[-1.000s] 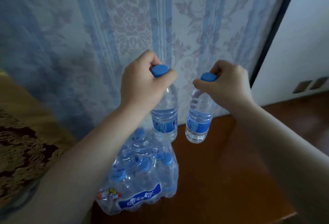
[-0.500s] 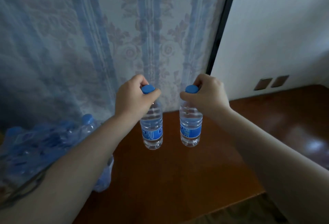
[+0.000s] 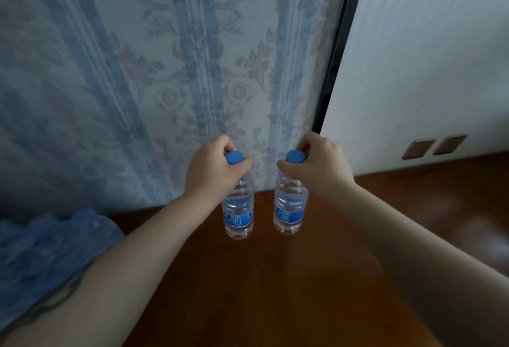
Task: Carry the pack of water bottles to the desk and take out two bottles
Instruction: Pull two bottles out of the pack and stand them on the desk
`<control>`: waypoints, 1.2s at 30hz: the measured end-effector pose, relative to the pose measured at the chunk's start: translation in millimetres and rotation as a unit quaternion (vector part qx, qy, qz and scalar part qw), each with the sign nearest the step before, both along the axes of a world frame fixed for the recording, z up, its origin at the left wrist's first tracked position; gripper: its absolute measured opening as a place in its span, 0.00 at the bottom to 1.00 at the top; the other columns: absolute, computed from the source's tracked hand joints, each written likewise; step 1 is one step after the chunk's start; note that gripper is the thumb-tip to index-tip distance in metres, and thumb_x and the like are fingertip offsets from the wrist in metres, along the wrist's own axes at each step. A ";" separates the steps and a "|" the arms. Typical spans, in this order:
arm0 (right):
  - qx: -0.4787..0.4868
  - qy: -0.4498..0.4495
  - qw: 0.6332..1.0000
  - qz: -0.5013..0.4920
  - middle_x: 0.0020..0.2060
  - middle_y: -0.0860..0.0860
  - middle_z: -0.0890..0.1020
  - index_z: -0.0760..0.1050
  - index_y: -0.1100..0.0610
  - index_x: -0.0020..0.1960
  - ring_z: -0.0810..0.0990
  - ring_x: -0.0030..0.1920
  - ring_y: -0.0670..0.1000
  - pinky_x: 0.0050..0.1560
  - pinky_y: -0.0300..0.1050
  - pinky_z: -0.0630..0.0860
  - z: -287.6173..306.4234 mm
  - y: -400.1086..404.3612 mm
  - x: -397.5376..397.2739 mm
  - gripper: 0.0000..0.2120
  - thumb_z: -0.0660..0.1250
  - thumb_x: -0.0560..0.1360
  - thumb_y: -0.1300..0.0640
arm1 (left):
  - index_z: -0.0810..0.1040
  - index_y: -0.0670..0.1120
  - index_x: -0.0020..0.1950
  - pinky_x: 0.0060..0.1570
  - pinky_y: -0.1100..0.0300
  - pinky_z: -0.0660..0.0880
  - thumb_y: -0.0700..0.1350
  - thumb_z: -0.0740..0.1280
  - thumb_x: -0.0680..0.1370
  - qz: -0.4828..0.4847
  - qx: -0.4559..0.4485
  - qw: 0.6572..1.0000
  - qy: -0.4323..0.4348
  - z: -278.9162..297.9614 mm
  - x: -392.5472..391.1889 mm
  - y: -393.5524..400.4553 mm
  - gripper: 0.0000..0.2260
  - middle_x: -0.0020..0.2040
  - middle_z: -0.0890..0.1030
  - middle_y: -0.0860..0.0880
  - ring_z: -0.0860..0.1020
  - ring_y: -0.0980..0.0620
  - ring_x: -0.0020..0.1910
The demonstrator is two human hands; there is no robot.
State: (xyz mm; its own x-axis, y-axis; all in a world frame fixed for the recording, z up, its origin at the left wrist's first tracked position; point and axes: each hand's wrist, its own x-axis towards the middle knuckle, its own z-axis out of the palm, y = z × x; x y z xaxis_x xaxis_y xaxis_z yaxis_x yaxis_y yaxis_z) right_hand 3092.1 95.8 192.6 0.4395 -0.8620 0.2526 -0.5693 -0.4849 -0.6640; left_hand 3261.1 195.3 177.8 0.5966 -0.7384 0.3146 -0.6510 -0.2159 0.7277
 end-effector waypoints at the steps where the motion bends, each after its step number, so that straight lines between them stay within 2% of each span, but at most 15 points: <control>1: 0.007 0.007 1.000 0.001 0.31 0.48 0.77 0.68 0.51 0.35 0.75 0.30 0.46 0.26 0.40 0.68 -3.5 -6.7 2.1 0.17 0.76 0.63 0.47 | 0.70 0.47 0.35 0.28 0.57 0.67 0.50 0.71 0.66 -0.001 0.008 1.000 0.001 -3.5 2.5 -7.4 0.12 0.28 0.73 0.51 0.70 0.52 0.27; 6: 0.025 0.035 0.999 -0.007 0.32 0.46 0.76 0.70 0.52 0.38 0.74 0.32 0.44 0.26 0.40 0.65 -19.2 -40.3 18.4 0.17 0.75 0.65 0.44 | 0.69 0.48 0.36 0.27 0.56 0.66 0.52 0.72 0.66 0.005 0.052 0.999 0.004 -19.8 11.5 -40.6 0.13 0.29 0.75 0.48 0.71 0.50 0.27; 11: 0.024 0.094 0.995 0.006 0.34 0.46 0.77 0.71 0.53 0.43 0.74 0.32 0.44 0.25 0.40 0.65 -35.4 -65.1 32.4 0.18 0.73 0.68 0.41 | 0.72 0.46 0.41 0.33 0.48 0.76 0.53 0.72 0.68 0.031 0.098 0.994 0.020 -33.6 16.2 -64.8 0.13 0.34 0.79 0.45 0.78 0.45 0.33; 16: 0.045 0.127 0.991 0.025 0.37 0.49 0.79 0.72 0.53 0.45 0.77 0.36 0.49 0.30 0.43 0.71 -52.8 -87.5 46.5 0.18 0.73 0.68 0.41 | 0.73 0.48 0.42 0.33 0.54 0.72 0.53 0.72 0.68 0.067 0.141 0.987 0.043 -42.7 24.3 -89.8 0.13 0.36 0.78 0.49 0.78 0.48 0.35; 20: 0.053 0.149 0.987 0.040 0.38 0.50 0.79 0.71 0.53 0.46 0.77 0.37 0.51 0.30 0.43 0.69 -65.8 -102.1 56.0 0.18 0.72 0.69 0.42 | 0.72 0.48 0.42 0.29 0.58 0.68 0.52 0.72 0.68 0.087 0.148 0.984 0.037 -51.8 32.4 -105.5 0.12 0.35 0.77 0.51 0.75 0.52 0.33; 24: 0.055 0.151 0.985 0.054 0.39 0.51 0.80 0.72 0.54 0.48 0.79 0.38 0.53 0.34 0.46 0.76 -73.1 -115.6 65.1 0.18 0.72 0.70 0.42 | 0.72 0.49 0.44 0.31 0.56 0.71 0.53 0.72 0.70 0.096 0.160 0.982 0.034 -65.5 41.9 -115.5 0.12 0.36 0.76 0.52 0.75 0.52 0.33; 29: 0.054 0.138 0.987 0.065 0.39 0.51 0.79 0.71 0.54 0.49 0.79 0.38 0.54 0.35 0.47 0.75 -86.4 -126.0 75.1 0.17 0.71 0.72 0.44 | 0.71 0.51 0.41 0.28 0.58 0.71 0.55 0.73 0.69 0.093 0.157 0.982 0.044 -83.0 48.0 -126.2 0.13 0.34 0.76 0.54 0.75 0.56 0.31; 32: 0.051 0.127 0.989 0.065 0.40 0.51 0.79 0.70 0.54 0.51 0.79 0.39 0.54 0.35 0.46 0.74 -91.6 -131.0 80.3 0.17 0.70 0.73 0.44 | 0.70 0.53 0.39 0.26 0.62 0.65 0.54 0.73 0.69 0.084 0.130 0.987 0.049 -90.7 48.2 -128.0 0.13 0.32 0.75 0.55 0.74 0.60 0.30; 36: 0.061 0.113 0.989 0.069 0.43 0.53 0.81 0.71 0.55 0.53 0.78 0.40 0.54 0.36 0.45 0.72 -96.1 -137.2 81.1 0.17 0.71 0.72 0.46 | 0.70 0.52 0.41 0.26 0.64 0.65 0.54 0.73 0.70 0.080 0.106 0.990 0.041 -95.2 46.6 -126.1 0.13 0.33 0.75 0.57 0.74 0.62 0.31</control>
